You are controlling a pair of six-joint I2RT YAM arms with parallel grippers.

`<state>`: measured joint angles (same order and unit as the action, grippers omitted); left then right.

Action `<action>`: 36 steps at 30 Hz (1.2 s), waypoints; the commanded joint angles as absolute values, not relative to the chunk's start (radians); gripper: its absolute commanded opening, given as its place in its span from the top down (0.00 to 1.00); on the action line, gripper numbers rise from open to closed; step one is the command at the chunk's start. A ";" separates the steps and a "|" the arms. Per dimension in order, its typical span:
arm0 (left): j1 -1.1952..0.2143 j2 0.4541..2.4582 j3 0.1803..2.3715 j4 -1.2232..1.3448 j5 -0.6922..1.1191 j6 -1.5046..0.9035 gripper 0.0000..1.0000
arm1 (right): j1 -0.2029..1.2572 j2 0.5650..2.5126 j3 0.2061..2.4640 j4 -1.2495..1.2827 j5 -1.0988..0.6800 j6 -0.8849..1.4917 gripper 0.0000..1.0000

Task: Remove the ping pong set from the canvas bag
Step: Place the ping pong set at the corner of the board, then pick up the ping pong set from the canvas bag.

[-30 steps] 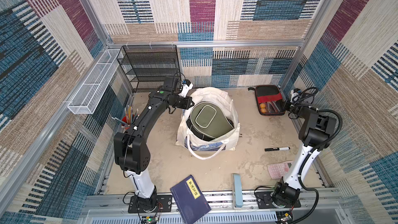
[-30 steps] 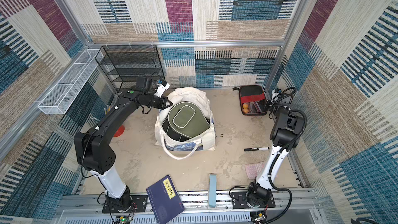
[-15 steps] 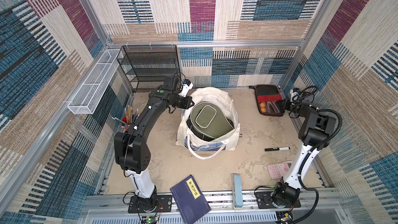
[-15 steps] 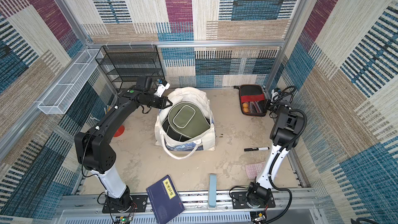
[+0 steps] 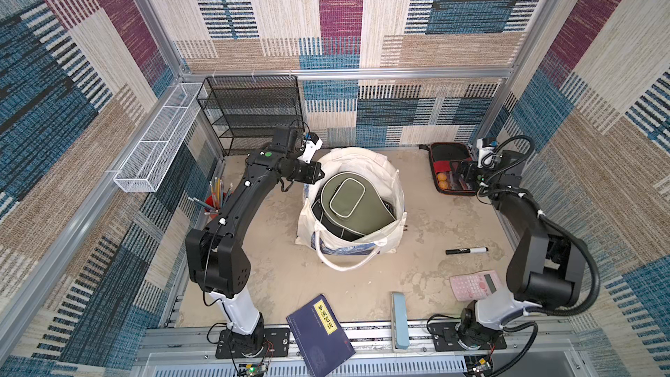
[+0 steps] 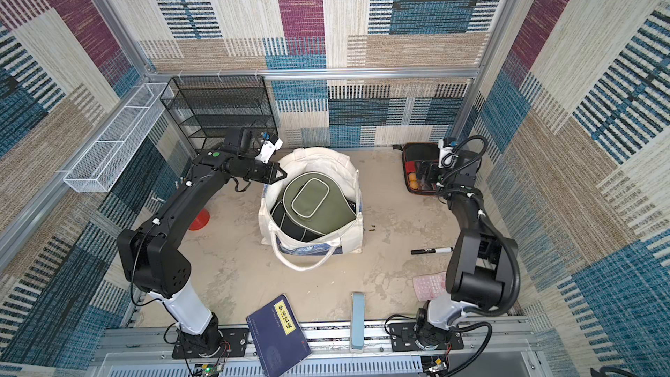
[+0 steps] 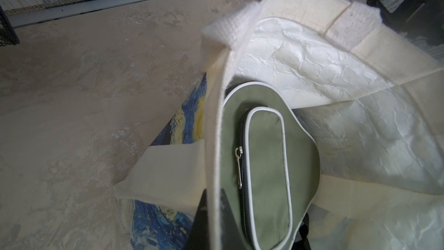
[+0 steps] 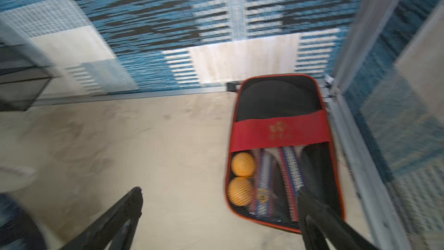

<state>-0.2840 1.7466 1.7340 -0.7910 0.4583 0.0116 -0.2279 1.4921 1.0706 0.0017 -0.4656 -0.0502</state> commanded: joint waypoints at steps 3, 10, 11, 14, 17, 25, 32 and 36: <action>-0.286 1.727 1.783 -0.769 0.484 0.009 1.00 | -0.027 1.286 1.029 -0.020 -0.529 -0.043 0.01; -0.288 1.700 1.766 -0.689 0.475 0.002 1.00 | 0.201 1.150 1.179 -0.239 -0.521 -0.095 0.01; -0.288 1.697 1.762 -0.679 0.473 -0.001 1.00 | 0.241 1.152 1.214 -0.272 -0.518 -0.103 0.01; -0.288 1.688 1.752 -0.639 0.471 -0.021 1.00 | 0.363 1.188 1.305 -0.364 -0.494 -0.113 0.01; -0.290 1.686 1.755 -0.617 0.464 -0.046 1.00 | 0.460 1.245 1.363 -0.418 -0.474 -0.075 0.01; -0.313 1.666 1.710 -0.587 0.456 -0.057 1.00 | 0.575 1.327 1.310 -0.411 -0.335 0.091 0.01; -0.313 1.619 1.585 -0.481 0.472 -0.094 1.00 | 0.575 1.422 1.316 -0.426 -0.192 0.226 0.01; -0.313 1.613 1.540 -0.431 0.490 -0.113 1.00 | 0.574 1.501 1.387 -0.510 -0.171 0.234 0.01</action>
<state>-0.3141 1.6238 1.5574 -0.5625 0.4351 -0.0803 0.5747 1.4670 1.3491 -0.4553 -0.2218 0.1936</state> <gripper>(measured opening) 0.079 0.993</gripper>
